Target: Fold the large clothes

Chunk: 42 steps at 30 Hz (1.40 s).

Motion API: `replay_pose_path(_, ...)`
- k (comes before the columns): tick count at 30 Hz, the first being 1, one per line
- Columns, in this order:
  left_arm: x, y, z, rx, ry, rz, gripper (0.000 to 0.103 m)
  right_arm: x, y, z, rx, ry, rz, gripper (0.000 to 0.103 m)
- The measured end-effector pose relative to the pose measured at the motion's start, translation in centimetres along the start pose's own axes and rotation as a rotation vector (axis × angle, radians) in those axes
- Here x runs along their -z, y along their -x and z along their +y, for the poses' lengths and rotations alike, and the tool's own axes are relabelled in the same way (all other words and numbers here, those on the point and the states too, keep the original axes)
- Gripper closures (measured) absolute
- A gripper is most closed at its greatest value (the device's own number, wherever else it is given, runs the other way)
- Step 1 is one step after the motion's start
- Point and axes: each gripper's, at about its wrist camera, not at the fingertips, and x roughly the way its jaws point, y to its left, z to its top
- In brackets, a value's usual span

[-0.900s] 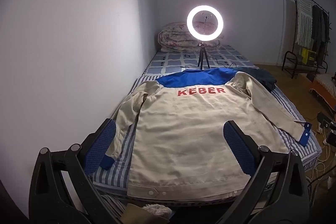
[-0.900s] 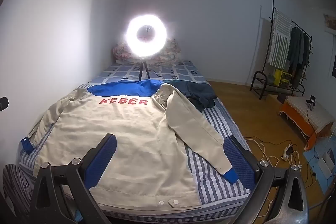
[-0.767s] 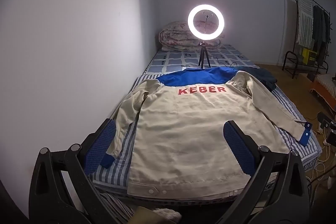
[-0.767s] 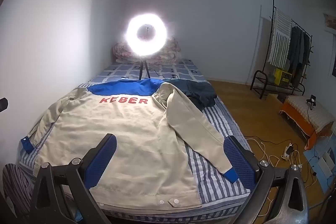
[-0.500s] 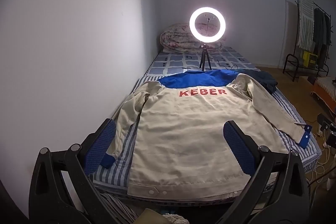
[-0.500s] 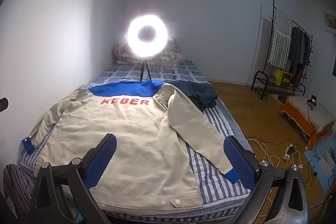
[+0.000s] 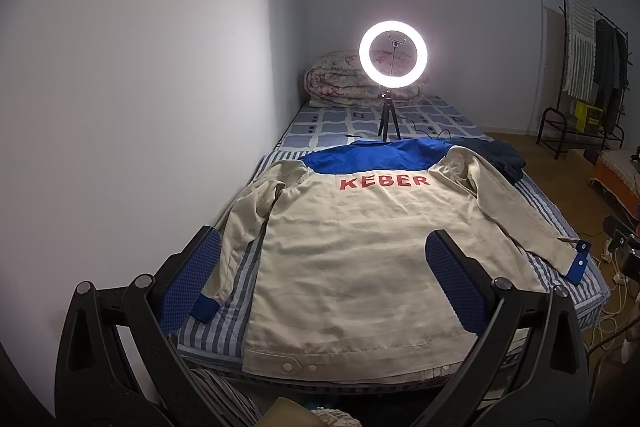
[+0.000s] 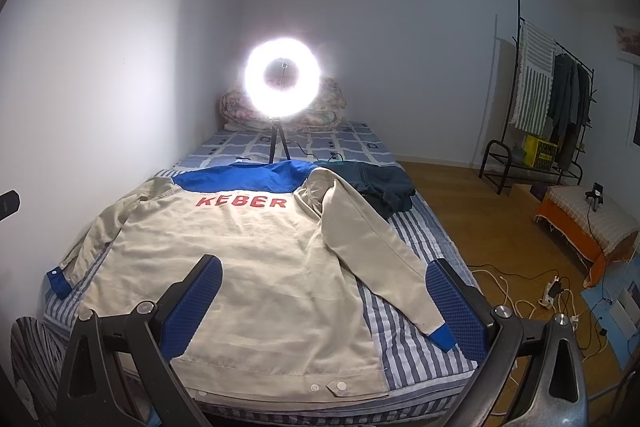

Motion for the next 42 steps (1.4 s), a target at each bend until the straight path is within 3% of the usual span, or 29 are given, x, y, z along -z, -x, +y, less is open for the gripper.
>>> replay_pose_path(42, -0.62, 0.75, 0.57, 0.000, 0.014, -0.016, 0.000, -0.32, 0.64, -0.13, -0.003, -0.009, -0.006, 0.000)
